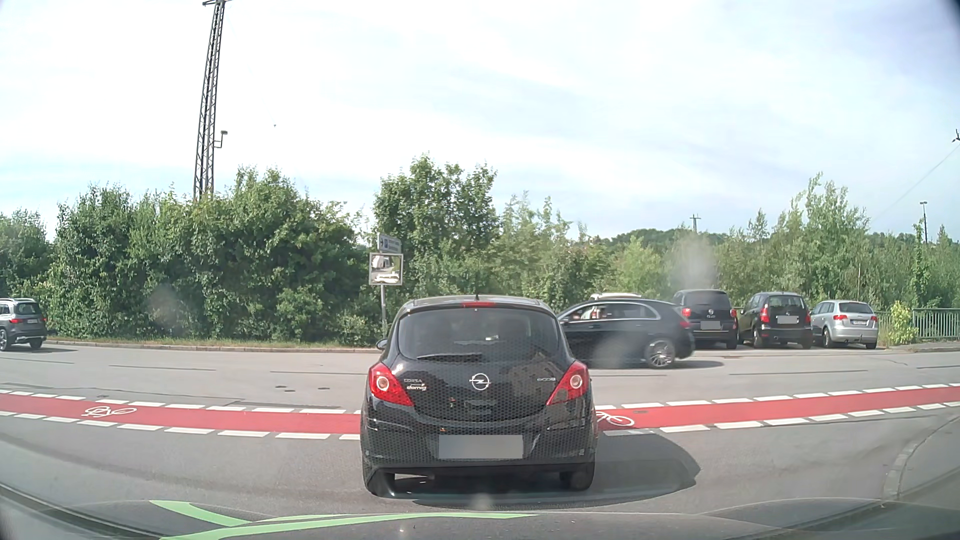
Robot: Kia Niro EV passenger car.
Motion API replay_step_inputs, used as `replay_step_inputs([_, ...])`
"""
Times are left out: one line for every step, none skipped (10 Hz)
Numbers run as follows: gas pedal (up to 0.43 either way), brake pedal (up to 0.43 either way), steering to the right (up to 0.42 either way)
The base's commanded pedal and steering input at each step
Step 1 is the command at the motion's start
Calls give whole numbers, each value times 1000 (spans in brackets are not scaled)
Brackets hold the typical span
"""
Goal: Follow the waypoints while adhering to traffic rules and regulations
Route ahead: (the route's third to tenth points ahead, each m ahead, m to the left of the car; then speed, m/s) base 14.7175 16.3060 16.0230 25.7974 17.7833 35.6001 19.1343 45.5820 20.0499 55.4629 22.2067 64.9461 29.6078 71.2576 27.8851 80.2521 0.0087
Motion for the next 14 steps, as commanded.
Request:
replay_step_inputs([0,274,18])
replay_step_inputs([0,274,18])
replay_step_inputs([0,262,18])
replay_step_inputs([0,220,18])
replay_step_inputs([0,146,18])
replay_step_inputs([0,67,18])
replay_step_inputs([0,24,18])
replay_step_inputs([0,6,18])
replay_step_inputs([0,0,18])
replay_step_inputs([0,0,18])
replay_step_inputs([0,0,17])
replay_step_inputs([0,0,17])
replay_step_inputs([0,0,17])
replay_step_inputs([0,0,17])
